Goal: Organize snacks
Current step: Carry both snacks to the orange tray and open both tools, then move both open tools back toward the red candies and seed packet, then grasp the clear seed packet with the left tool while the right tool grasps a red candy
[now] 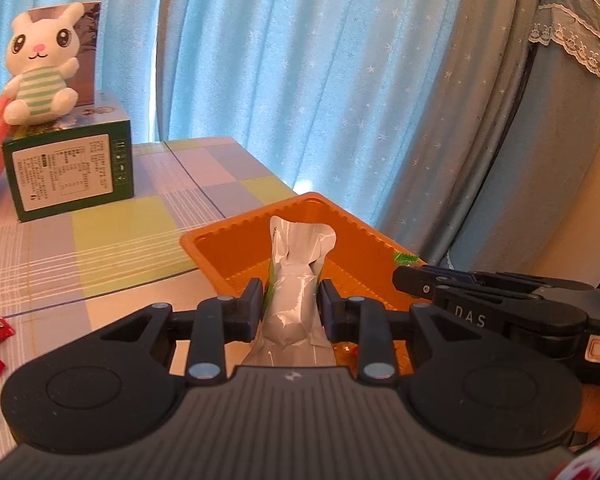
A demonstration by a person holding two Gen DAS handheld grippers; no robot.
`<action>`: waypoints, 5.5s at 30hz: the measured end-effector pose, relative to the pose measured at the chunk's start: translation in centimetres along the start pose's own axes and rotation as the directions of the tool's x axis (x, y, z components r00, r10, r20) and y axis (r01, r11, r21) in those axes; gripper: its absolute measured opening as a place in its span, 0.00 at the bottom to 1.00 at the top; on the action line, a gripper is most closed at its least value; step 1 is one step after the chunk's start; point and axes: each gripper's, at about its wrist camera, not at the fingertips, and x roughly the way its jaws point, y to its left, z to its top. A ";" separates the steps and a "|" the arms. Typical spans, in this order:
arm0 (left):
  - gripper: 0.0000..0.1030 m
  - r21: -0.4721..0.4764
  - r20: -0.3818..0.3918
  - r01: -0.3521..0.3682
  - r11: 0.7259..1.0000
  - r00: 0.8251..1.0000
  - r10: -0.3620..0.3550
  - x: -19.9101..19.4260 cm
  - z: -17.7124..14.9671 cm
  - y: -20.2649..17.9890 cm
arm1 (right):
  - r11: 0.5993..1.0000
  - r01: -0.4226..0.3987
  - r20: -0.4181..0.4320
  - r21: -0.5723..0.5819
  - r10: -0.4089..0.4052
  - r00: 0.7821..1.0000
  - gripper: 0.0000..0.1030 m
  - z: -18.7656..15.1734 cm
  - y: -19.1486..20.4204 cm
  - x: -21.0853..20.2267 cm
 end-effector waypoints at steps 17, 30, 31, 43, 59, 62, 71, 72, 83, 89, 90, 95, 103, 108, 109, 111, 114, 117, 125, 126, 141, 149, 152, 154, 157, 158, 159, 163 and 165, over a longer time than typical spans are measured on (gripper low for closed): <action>0.26 -0.006 -0.045 0.044 0.999 0.998 -0.044 3.4 -0.5 -2.7 | 0.995 0.074 -0.047 0.073 -0.071 0.996 0.20 -0.4 -3.2 0.5; 0.26 -0.016 -0.054 0.060 0.998 0.997 -0.060 4.4 -0.6 -3.2 | 0.995 0.068 -0.062 0.079 -0.063 0.996 0.20 -0.4 -3.0 1.0; 0.26 -0.019 -0.053 0.060 0.998 0.997 -0.061 4.4 -0.6 -3.3 | 0.994 0.067 -0.063 0.082 -0.062 0.996 0.20 -0.4 -3.0 1.1; 0.34 -0.058 -0.040 0.016 0.998 0.999 -0.019 3.6 -0.5 -1.2 | 0.994 0.049 -0.069 0.098 -0.042 0.997 0.20 -0.4 -2.8 1.2; 0.34 -0.102 -0.029 -0.026 0.994 0.999 0.023 2.4 -0.5 1.3 | 0.984 -0.062 -0.066 0.166 0.074 0.995 0.20 -0.3 -2.1 1.6; 0.34 -0.106 -0.031 -0.035 0.994 0.999 0.032 2.2 -0.5 1.7 | 0.980 -0.052 -0.045 0.194 0.062 0.997 0.65 -0.2 -2.3 1.4; 0.35 -0.120 -0.029 -0.049 0.992 0.999 0.045 1.4 -0.6 2.8 | 0.977 -0.016 -0.028 0.213 0.022 0.999 0.71 0.1 -2.3 1.0; 0.35 -0.119 -0.029 -0.049 0.992 0.999 0.045 1.4 -0.6 2.9 | 0.978 -0.016 -0.029 0.210 0.022 0.999 0.72 0.1 -2.2 1.0; 0.40 -0.120 -0.023 -0.072 0.990 0.997 0.070 0.6 -0.8 3.7 | 0.981 -0.011 -0.030 0.191 0.017 0.999 0.72 0.1 -1.1 1.2; 0.54 -0.128 -0.015 -0.112 0.985 0.994 0.111 -0.6 -1.0 5.2 | 0.987 -0.034 -0.032 0.158 0.039 0.999 0.72 0.0 0.3 1.2; 0.57 -0.131 -0.015 -0.123 0.984 0.992 0.122 -0.9 -1.0 5.5 | 0.988 -0.041 -0.031 0.149 0.046 0.998 0.72 0.0 0.6 1.2; 0.71 -0.141 -0.009 -0.163 0.976 0.986 0.164 -2.1 -1.3 7.5 | 0.992 -0.075 -0.029 0.106 0.079 0.996 0.72 0.0 2.7 1.5; 0.83 -0.154 0.006 -0.239 0.959 0.970 0.243 -4.6 -2.0 10.8 | 0.991 -0.125 -0.025 0.048 0.126 0.992 0.72 -0.1 6.0 1.9; 0.87 -0.168 0.009 -0.315 0.934 0.947 0.321 -6.3 -2.7 12.9 | 0.987 -0.157 -0.030 0.019 0.157 0.987 0.72 -0.2 8.0 2.2; 0.87 -0.173 0.010 -0.328 0.928 0.942 0.335 -6.7 -2.9 13.3 | 0.986 -0.164 -0.031 0.012 0.164 0.986 0.72 -0.2 8.5 2.3; 0.88 -0.189 0.013 -0.355 0.915 0.931 0.364 -7.4 -3.3 14.4 | 0.984 -0.181 -0.032 -0.002 0.181 0.983 0.72 -0.2 9.5 2.4; 0.89 -0.211 0.009 -0.399 0.892 0.912 0.410 -8.6 -4.1 16.0 | 0.979 -0.202 -0.035 -0.027 0.201 0.979 0.72 -0.4 11.2 2.6; 0.90 -0.231 -0.005 -0.445 0.865 0.890 0.456 -9.6 -4.9 17.7 | 0.971 -0.229 -0.046 -0.067 0.226 0.973 0.72 -0.7 13.3 3.1; 0.90 -0.285 -0.078 -0.523 0.803 0.848 0.525 -11.1 -7.1 21.3 | 0.944 -0.294 -0.081 -0.150 0.285 0.955 0.71 -1.2 18.0 4.4; 0.90 -0.296 -0.091 -0.527 0.797 0.846 0.525 -11.1 -7.4 21.8 | 0.941 -0.299 -0.088 -0.158 0.289 0.953 0.71 -1.2 18.5 4.7; 0.60 -0.358 -0.186 -0.548 0.757 0.836 0.517 -7.7 -10.0 25.1 | 0.897 -0.380 -0.175 -0.225 0.346 0.922 0.71 -2.2 23.1 9.8; 0.58 -0.350 -0.169 -0.536 0.768 0.843 0.511 -6.3 -9.7 25.5 | 0.889 -0.400 -0.192 -0.221 0.363 0.912 0.71 -2.3 24.0 10.9; 0.56 -0.344 -0.181 -0.529 0.776 0.848 0.498 -5.6 -9.7 25.7 | 0.886 -0.405 -0.201 -0.227 0.364 0.909 0.71 -2.4 24.4 11.2; 0.56 -0.312 -0.181 -0.539 0.783 0.842 0.508 -5.2 -9.7 25.5 | 0.883 -0.408 -0.206 -0.230 0.366 0.908 0.71 -2.5 24.6 11.4; 0.49 -0.262 -0.182 -0.547 0.795 0.837 0.516 -4.8 -9.7 25.3 | 0.880 -0.415 -0.216 -0.232 0.370 0.904 0.66 -2.6 24.9 11.8; 0.41 -0.238 -0.185 -0.552 0.799 0.834 0.520 -4.7 -9.7 25.2 | 0.877 -0.421 -0.221 -0.233 0.374 0.901 0.65 -2.7 25.0 11.9; 0.39 -0.215 -0.190 -0.557 0.802 0.830 0.525 -4.7 -9.7 25.1 | 0.873 -0.428 -0.225 -0.236 0.379 0.898 0.63 -2.8 25.1 12.1; 0.35 -0.193 -0.215 -0.541 0.818 0.837 0.503 -5.7 -9.9 25.5 | 0.850 -0.466 -0.250 -0.245 0.409 0.878 0.53 -3.3 25.8 12.6; 0.33 -0.187 -0.229 -0.531 0.826 0.842 0.489 -6.4 -9.9 25.8 | 0.831 -0.496 -0.270 -0.252 0.432 0.861 0.51 -3.6 26.4 13.0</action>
